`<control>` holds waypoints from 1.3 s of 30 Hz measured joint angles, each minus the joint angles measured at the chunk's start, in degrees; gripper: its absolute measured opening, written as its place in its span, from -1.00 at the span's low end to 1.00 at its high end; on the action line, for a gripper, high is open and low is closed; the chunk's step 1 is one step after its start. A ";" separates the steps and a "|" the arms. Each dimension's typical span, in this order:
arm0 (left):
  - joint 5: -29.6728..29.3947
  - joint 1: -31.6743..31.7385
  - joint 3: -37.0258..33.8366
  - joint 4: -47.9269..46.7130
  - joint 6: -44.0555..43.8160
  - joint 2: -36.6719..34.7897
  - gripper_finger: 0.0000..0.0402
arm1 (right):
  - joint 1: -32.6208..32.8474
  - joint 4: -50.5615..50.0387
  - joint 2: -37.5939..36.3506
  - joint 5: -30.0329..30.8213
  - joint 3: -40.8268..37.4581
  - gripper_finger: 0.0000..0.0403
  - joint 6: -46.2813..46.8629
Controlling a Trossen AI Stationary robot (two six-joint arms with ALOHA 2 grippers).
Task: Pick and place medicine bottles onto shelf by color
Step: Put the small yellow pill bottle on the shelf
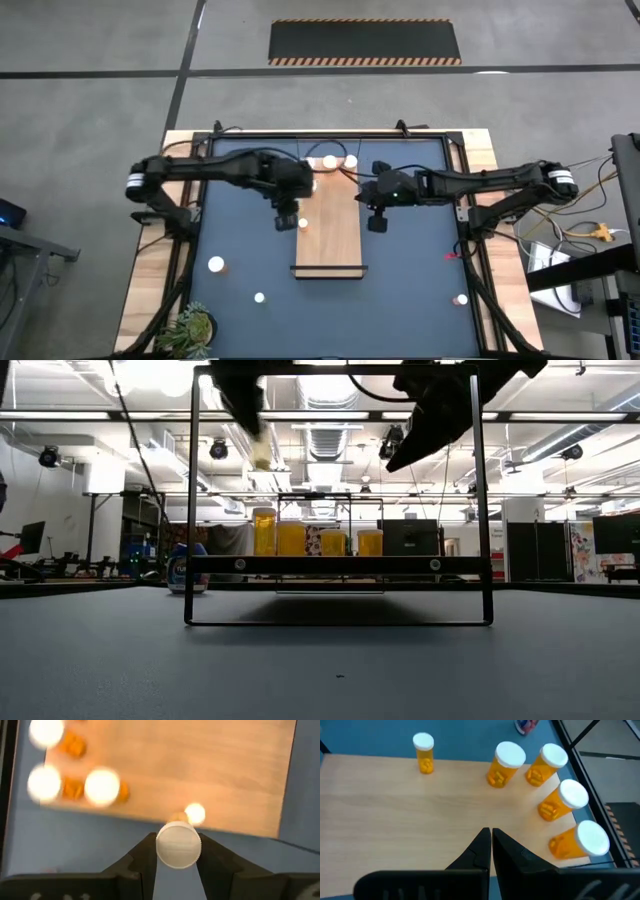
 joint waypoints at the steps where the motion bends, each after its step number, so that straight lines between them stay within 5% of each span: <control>1: 0.02 0.00 0.08 1.28 1.83 1.02 -0.49 | 0.03 -0.05 -0.71 0.00 -0.49 -0.96 0.50; 17: 0.28 0.02 -3.20 18.89 7.93 4.32 -0.49 | 0.49 3.51 -11.85 0.09 -10.39 -0.96 7.74; 39: 0.40 -1.20 -5.31 19.43 8.65 12.90 -0.49 | 0.47 4.69 -9.78 0.03 -10.60 -0.96 7.69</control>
